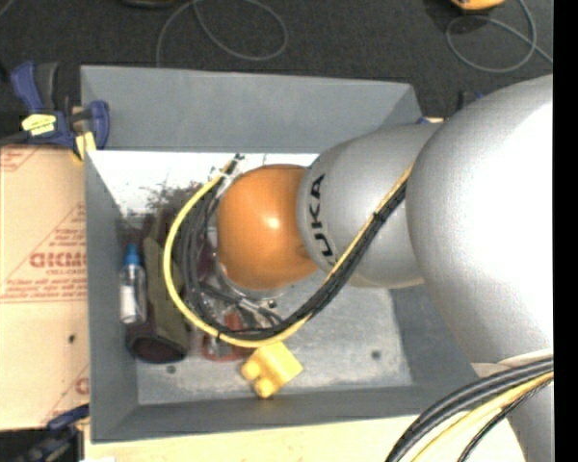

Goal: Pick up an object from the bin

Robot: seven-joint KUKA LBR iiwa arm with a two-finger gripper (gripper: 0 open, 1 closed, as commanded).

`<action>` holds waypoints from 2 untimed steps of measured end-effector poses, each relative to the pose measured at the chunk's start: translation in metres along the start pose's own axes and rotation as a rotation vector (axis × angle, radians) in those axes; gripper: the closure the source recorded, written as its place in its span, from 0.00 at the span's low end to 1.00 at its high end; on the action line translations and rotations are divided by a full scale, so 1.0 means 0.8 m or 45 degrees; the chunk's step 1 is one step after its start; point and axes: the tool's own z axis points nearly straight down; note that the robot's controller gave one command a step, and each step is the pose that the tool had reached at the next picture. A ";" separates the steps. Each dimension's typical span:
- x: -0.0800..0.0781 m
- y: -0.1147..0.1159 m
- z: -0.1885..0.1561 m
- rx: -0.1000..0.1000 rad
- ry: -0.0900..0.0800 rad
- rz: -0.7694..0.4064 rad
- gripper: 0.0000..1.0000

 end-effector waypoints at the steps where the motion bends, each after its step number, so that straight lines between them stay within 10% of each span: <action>1: 0.000 0.000 0.000 0.000 0.000 0.001 1.00; 2: 0.008 0.003 -0.042 0.000 0.012 -0.013 1.00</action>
Offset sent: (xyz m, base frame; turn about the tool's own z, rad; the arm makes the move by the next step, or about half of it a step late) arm -0.0112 0.0033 0.0740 -0.0255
